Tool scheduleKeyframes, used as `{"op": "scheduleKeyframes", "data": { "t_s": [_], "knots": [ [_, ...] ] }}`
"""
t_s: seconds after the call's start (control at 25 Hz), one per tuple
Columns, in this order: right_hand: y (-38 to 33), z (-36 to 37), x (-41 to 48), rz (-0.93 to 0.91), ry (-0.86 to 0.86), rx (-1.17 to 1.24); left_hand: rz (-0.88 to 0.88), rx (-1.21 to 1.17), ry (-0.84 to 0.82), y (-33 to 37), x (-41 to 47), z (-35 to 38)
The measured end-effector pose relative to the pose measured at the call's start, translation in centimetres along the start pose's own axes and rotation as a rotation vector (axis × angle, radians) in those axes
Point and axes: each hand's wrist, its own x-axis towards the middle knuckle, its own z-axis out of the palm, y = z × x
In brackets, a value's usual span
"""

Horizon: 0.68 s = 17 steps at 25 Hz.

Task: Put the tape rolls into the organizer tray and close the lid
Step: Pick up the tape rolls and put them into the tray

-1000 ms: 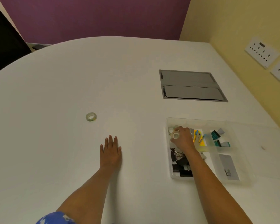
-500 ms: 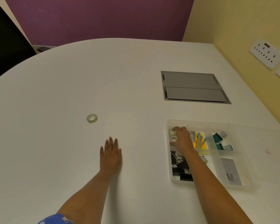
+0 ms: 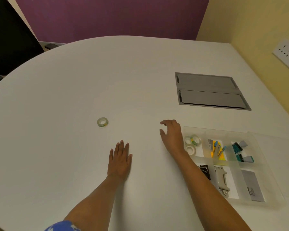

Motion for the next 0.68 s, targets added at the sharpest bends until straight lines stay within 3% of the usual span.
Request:
{"op": "scheduleKeyframes", "data": {
  "t_s": [0.68],
  "knots": [
    [-12.2, 16.6, 6.7, -0.181, -0.511, -0.139, 0.291, 0.079, 0.142, -4.4, 5.8, -1.2]
  ]
}}
